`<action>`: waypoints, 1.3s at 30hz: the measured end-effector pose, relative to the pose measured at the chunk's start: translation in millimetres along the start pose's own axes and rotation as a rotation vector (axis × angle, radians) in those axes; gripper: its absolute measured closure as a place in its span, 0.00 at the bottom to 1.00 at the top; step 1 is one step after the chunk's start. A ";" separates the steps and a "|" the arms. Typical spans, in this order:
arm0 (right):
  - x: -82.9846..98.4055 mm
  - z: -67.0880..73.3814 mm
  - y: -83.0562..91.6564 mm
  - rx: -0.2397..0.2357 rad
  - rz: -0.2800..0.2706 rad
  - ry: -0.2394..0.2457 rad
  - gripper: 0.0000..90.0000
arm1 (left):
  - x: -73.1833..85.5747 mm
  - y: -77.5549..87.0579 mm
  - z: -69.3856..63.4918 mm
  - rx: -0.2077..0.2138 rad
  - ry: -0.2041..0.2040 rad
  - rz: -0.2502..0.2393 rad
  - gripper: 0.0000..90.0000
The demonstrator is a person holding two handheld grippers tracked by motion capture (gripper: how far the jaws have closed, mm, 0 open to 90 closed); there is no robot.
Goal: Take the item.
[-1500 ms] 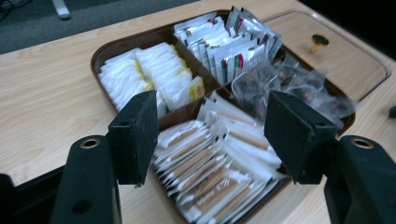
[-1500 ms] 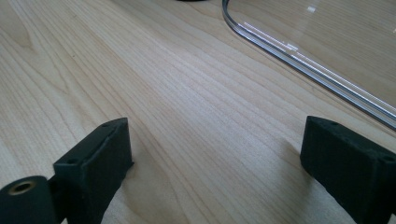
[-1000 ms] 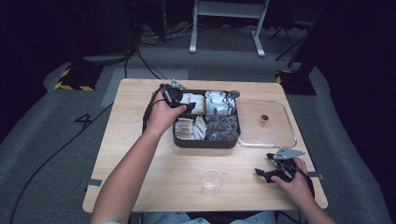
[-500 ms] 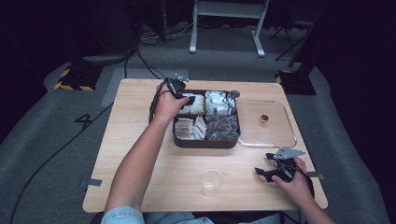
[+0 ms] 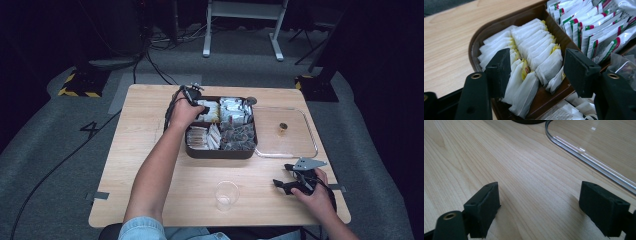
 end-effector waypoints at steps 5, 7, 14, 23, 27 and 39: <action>-0.1 0.0 0.0 -0.003 0.000 0.001 0.19 | 3.8 -12.1 -8.5 0.028 -0.031 0.034 0.55; -0.1 0.0 0.0 -0.003 0.000 0.001 0.19 | 7.7 -16.0 -11.8 0.031 -0.055 0.066 0.60; -0.2 -0.1 0.0 -0.005 0.000 0.003 0.19 | 9.1 -18.5 -16.2 0.048 -0.071 0.079 0.72; -0.2 -0.1 -0.1 -0.007 0.000 0.005 0.19 | 9.4 -26.0 -31.0 0.088 -0.130 0.123 0.78; -0.2 -0.1 -0.1 -0.008 0.001 0.006 0.19 | 8.9 -31.2 -35.8 0.108 -0.129 0.123 0.82; -0.3 -0.1 -0.1 -0.010 0.001 0.008 0.20 | 11.1 -32.8 -35.4 0.121 -0.150 0.147 1.00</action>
Point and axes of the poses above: each handheld gripper's, and its own axes: y roughly backward along the jaws, x roughly out of its underside, z roughly to its left, the point moved 10 cm from there along -y, roughly forward along the jaws, and after that the axes turned 12 degrees about -y, right-handed, at the moved point
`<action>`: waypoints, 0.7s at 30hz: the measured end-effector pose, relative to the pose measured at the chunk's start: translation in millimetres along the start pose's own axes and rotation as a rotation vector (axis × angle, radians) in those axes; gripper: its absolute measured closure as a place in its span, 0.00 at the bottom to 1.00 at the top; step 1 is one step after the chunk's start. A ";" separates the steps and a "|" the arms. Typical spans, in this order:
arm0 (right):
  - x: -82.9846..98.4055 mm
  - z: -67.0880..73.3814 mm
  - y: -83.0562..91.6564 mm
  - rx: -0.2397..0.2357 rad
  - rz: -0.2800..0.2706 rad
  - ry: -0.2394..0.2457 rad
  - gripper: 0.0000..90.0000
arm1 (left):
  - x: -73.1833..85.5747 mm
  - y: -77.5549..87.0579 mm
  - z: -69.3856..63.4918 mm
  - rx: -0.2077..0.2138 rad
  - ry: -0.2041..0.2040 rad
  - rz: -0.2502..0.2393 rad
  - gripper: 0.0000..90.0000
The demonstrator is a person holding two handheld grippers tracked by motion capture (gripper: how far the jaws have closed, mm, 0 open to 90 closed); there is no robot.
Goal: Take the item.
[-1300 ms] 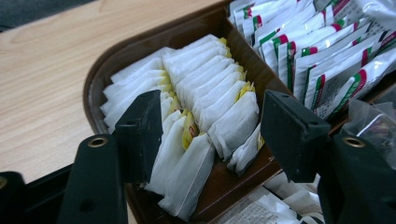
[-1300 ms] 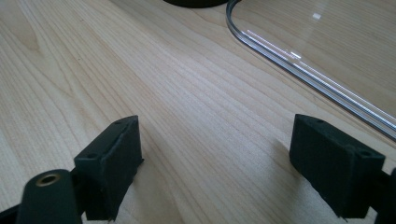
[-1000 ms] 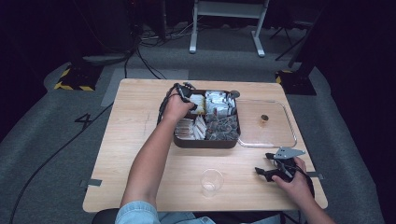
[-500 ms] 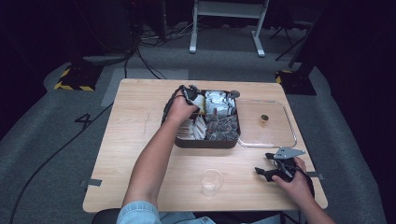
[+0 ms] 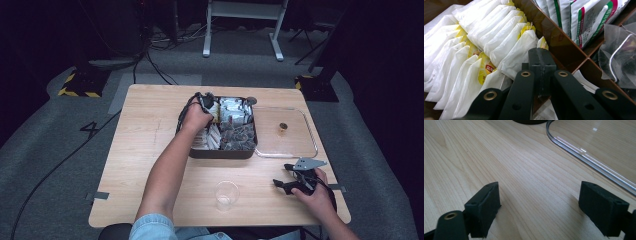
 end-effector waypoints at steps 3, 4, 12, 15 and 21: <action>0.0 0.0 0.0 0.000 0.000 0.000 0.20 | -0.7 1.7 -0.3 -0.001 -0.009 0.001 1.00; 0.0 0.0 0.0 0.000 0.000 0.000 0.20 | -1.6 2.8 -0.8 0.000 -0.010 -0.003 1.00; 0.0 0.0 0.0 0.000 0.000 0.000 0.20 | -13.2 16.5 -0.1 -0.024 -0.002 -0.047 1.00; 0.0 0.0 0.0 0.000 0.000 0.000 0.20 | -19.0 23.8 -0.5 -0.028 -0.006 -0.071 1.00; 0.0 0.1 0.1 0.000 0.000 -0.001 0.20 | -23.4 33.7 -0.2 -0.022 -0.015 -0.092 1.00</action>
Point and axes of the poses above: each handheld gripper's, and its own axes: y roughly backward along the jaws, x roughly out of its underside, z roughly to its left, the point moved 10 cm from there along -y, roughly forward along the jaws, and after that the axes turned 12 degrees about -y, right-handed, at the moved point
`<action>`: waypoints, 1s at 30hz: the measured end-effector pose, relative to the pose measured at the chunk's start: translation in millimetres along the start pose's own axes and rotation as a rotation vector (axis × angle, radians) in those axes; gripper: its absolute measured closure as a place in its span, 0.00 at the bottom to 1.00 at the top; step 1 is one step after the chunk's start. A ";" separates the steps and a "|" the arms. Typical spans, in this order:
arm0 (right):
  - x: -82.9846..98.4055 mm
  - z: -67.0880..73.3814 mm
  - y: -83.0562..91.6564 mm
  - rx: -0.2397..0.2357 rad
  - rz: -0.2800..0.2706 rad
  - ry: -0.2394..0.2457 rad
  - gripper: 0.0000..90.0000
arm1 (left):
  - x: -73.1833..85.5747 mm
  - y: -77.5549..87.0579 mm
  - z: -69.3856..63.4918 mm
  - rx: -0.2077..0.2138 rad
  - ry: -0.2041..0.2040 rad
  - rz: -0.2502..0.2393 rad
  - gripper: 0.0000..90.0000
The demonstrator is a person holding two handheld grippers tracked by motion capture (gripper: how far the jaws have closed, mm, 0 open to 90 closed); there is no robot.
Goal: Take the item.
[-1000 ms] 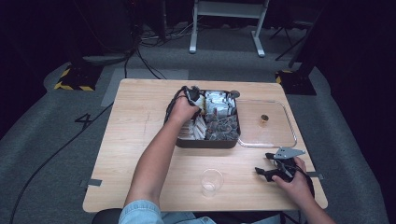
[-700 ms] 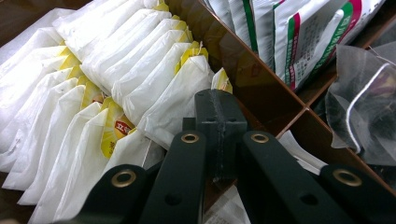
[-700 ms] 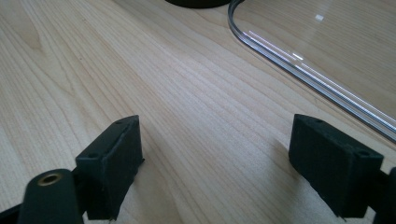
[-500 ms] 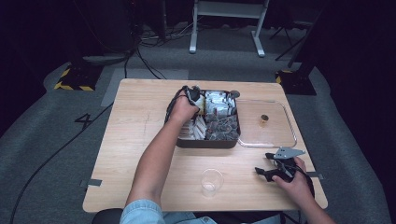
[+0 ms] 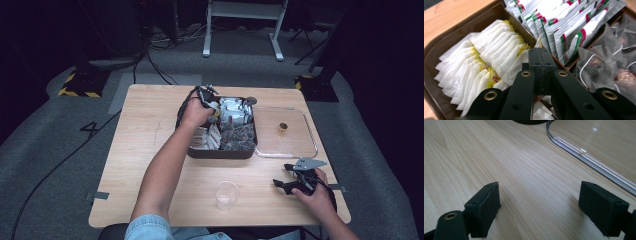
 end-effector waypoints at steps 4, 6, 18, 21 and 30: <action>-0.2 -0.2 0.0 0.001 -0.001 0.002 0.20 | -4.0 9.2 -0.2 0.007 0.000 -0.026 1.00; -0.1 -0.2 0.0 0.000 -0.001 0.002 0.20 | -4.7 15.0 0.0 0.010 -0.011 -0.032 1.00; 0.0 0.0 0.1 -0.002 -0.001 0.000 0.20 | -12.9 58.7 -18.1 0.051 -0.074 -0.105 1.00; 0.0 -0.2 0.0 -0.001 -0.001 0.002 0.20 | -12.9 69.6 -28.9 0.065 -0.085 -0.133 1.00; 0.0 -0.1 0.0 -0.002 -0.001 0.002 0.20 | -8.6 106.1 -64.6 0.136 -0.160 -0.212 1.00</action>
Point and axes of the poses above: each handheld gripper's, and its own axes: y roughly backward along the jaws, x roughly out of its underside, z roughly to its left, the point moved 10 cm from there along -y, roughly forward along the jaws, and after that the axes turned 12 degrees about -y, right-handed, at the moved point
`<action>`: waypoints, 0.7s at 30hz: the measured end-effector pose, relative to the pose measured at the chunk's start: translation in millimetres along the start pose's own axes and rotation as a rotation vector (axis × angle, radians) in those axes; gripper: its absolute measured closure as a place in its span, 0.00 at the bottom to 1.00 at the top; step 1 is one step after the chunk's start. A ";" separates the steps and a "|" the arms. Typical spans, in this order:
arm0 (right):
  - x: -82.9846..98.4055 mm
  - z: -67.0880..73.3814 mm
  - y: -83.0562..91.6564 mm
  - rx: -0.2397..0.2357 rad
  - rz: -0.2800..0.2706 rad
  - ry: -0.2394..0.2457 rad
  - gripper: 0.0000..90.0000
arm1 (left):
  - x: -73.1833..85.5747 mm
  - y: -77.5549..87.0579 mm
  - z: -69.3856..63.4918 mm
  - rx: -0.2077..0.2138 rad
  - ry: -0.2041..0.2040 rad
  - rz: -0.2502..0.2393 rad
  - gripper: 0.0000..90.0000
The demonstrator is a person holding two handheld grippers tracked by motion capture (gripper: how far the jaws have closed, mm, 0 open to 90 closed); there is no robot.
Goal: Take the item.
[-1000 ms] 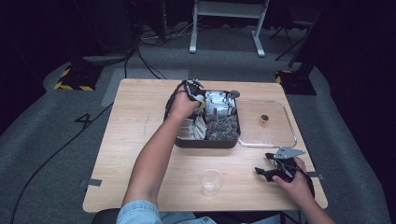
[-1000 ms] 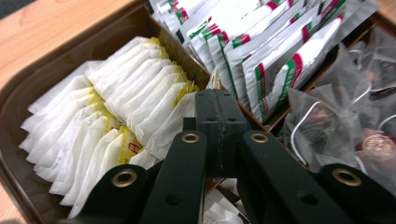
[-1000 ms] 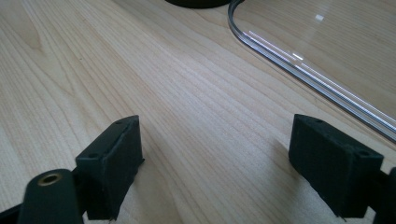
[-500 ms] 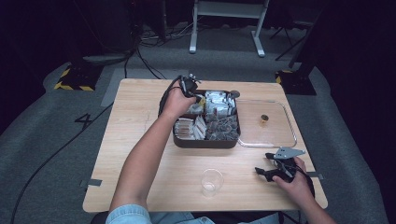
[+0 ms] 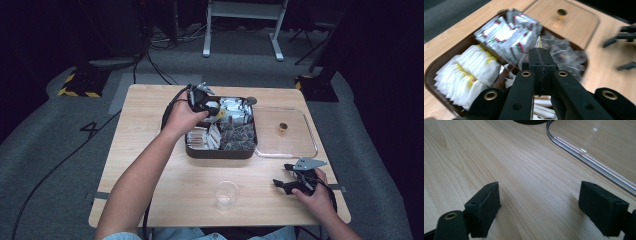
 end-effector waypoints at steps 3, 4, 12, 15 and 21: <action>0.0 -0.1 0.0 0.001 0.000 0.001 0.20 | -1.4 10.7 -14.7 0.025 -0.026 -0.023 1.00; 0.0 -0.1 0.0 0.001 0.000 0.000 0.20 | -2.3 13.8 -20.1 0.035 -0.027 -0.037 1.00; -0.1 -0.2 -0.2 0.001 0.000 0.001 0.20 | 0.1 33.6 -57.6 0.086 -0.090 -0.065 1.00; -0.2 -0.2 -0.2 0.001 0.000 0.001 0.20 | 2.0 39.9 -72.0 0.094 -0.123 -0.074 1.00; -0.2 -0.2 -0.2 0.001 0.000 0.001 0.20 | 5.3 52.3 -101.2 0.119 -0.171 -0.110 1.00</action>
Point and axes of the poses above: each handheld gripper's, and its own axes: y roughly backward along the jaws, x roughly out of its underside, z roughly to its left, the point moved 10 cm from there along -y, roughly forward along the jaws, and after that the axes turned 12 degrees about -y, right-handed, at the moved point
